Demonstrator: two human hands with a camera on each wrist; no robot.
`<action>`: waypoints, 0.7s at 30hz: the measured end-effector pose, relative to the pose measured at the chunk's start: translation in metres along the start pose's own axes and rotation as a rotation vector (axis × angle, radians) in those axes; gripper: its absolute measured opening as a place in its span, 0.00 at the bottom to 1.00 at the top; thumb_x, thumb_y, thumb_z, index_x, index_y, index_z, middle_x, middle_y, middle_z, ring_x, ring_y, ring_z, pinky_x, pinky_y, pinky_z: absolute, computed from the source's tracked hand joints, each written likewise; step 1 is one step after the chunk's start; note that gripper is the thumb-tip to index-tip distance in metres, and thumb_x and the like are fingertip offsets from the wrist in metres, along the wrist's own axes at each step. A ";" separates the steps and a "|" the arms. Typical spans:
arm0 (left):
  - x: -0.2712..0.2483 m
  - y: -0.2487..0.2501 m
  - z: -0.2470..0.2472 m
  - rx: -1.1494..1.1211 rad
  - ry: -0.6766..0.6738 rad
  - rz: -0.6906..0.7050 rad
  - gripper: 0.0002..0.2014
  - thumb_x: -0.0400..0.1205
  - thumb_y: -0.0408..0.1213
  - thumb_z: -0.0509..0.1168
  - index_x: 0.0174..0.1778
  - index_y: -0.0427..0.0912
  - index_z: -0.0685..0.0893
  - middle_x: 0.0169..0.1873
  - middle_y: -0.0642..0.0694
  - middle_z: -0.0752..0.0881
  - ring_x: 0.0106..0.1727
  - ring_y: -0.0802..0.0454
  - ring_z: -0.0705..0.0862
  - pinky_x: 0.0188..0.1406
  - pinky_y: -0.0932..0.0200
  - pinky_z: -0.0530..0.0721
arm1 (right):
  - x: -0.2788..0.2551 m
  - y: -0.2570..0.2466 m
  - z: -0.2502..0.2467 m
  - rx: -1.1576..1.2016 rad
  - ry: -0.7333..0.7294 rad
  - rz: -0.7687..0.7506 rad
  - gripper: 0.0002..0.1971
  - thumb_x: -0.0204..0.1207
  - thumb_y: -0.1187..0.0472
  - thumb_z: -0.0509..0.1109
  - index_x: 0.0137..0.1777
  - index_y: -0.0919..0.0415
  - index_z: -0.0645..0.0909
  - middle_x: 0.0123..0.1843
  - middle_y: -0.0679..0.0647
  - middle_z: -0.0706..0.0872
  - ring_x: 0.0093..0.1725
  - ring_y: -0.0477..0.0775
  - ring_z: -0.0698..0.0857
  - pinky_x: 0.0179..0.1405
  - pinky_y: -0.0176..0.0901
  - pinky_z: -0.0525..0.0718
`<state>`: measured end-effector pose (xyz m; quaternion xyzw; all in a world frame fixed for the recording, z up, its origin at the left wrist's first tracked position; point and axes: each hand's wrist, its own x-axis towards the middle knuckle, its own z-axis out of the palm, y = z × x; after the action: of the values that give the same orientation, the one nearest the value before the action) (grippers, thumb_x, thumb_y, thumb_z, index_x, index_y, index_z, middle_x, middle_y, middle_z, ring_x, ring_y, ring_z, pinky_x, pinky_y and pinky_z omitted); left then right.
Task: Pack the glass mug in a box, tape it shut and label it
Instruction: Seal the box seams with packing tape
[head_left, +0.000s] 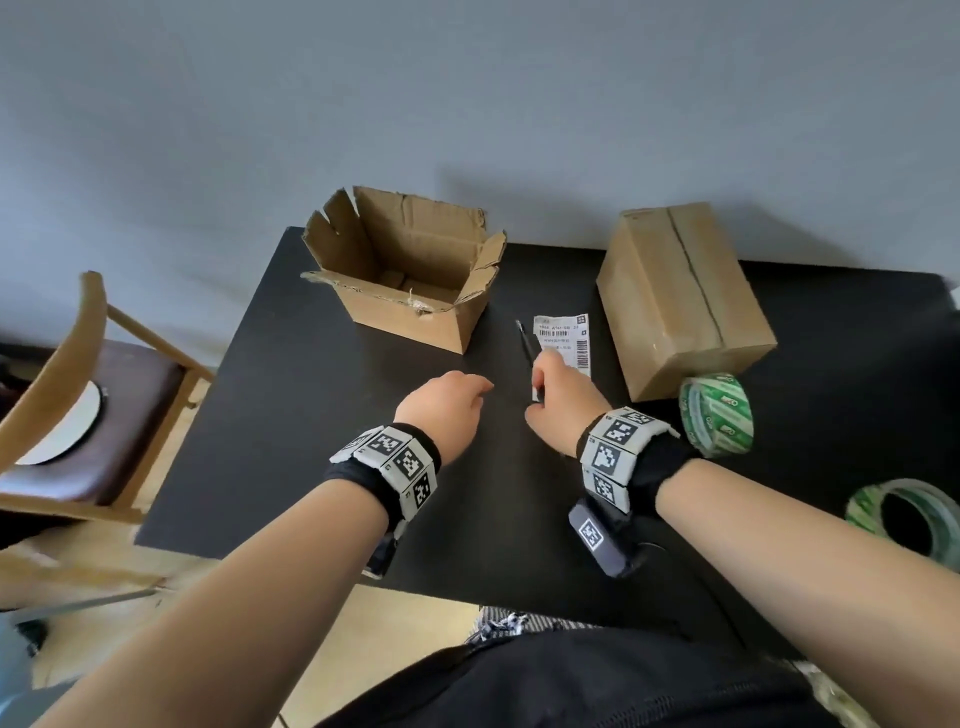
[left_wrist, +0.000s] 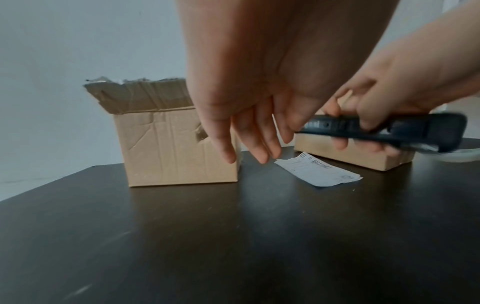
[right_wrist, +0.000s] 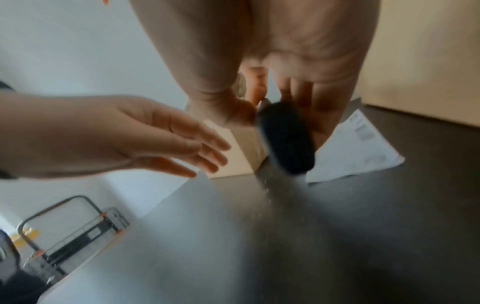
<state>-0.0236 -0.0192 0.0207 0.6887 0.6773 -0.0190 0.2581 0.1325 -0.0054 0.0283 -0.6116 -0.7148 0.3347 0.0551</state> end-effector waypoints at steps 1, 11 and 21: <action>0.002 0.010 0.000 0.003 0.000 0.013 0.19 0.87 0.37 0.51 0.74 0.50 0.73 0.71 0.46 0.76 0.68 0.46 0.78 0.67 0.48 0.78 | -0.004 0.002 -0.011 0.014 0.048 -0.007 0.09 0.75 0.66 0.63 0.49 0.57 0.64 0.42 0.55 0.75 0.40 0.57 0.76 0.39 0.45 0.72; 0.013 0.128 0.005 -0.107 0.145 0.148 0.29 0.84 0.47 0.59 0.81 0.47 0.59 0.78 0.44 0.65 0.73 0.43 0.72 0.69 0.45 0.76 | -0.040 0.070 -0.114 -0.042 0.331 -0.018 0.24 0.78 0.62 0.65 0.73 0.55 0.65 0.57 0.56 0.80 0.52 0.58 0.83 0.50 0.49 0.83; 0.036 0.196 0.017 -0.196 0.148 0.137 0.23 0.86 0.42 0.57 0.75 0.40 0.60 0.64 0.38 0.77 0.60 0.41 0.80 0.49 0.55 0.77 | -0.035 0.144 -0.140 -0.013 0.246 0.105 0.15 0.79 0.60 0.63 0.63 0.61 0.66 0.52 0.62 0.80 0.43 0.62 0.83 0.41 0.51 0.83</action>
<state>0.1692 0.0174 0.0572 0.7044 0.6444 0.1155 0.2742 0.3300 0.0248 0.0688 -0.6849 -0.6718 0.2551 0.1208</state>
